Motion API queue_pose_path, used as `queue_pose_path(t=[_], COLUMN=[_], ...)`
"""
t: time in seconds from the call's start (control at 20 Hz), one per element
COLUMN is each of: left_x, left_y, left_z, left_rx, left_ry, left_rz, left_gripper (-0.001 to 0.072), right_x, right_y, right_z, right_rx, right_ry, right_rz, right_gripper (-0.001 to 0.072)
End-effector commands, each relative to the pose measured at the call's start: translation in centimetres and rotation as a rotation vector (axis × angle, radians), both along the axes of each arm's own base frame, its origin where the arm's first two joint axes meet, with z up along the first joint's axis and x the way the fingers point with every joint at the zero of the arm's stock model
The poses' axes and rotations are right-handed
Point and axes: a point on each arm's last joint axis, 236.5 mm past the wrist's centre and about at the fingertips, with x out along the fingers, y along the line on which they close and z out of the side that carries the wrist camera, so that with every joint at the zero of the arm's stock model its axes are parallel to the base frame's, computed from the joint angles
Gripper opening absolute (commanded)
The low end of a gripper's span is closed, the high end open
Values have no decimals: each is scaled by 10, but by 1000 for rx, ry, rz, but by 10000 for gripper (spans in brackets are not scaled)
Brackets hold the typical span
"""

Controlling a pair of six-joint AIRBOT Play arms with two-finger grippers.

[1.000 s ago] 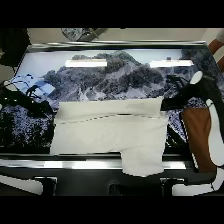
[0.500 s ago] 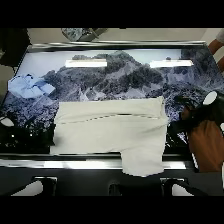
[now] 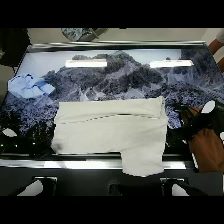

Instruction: Fold the shirts.

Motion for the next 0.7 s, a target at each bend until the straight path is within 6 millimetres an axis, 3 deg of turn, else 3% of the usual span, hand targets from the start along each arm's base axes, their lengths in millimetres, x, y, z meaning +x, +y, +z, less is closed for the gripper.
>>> queue_pose_path(t=[0.0, 0.15, 0.3, 0.5, 0.6, 0.65], left_x=[6, 7, 7, 7, 7, 7], left_y=[6, 7, 7, 7, 7, 7], left_z=[-6, -6, -6, -6, -6, -6], left_rx=[34, 38, 38, 38, 38, 38], left_ry=[-29, -35, -34, -35, -35, -35], left_rz=[11, 11, 11, 11, 11, 11], left_gripper=[29, 29, 29, 29, 29, 29], right_x=[-33, -62, -77, -68, -71, -72], right_y=[13, 42, 45, 59, 63, 63], right_z=[-18, -44, -63, -70, -78, -80], right_rx=[36, 139, 129, 171, 172, 166], right_ry=[60, 111, 141, 103, 114, 114], right_rz=[1, -15, -59, -143, -201, -206], right_gripper=[596, 615, 615, 586, 484, 359])
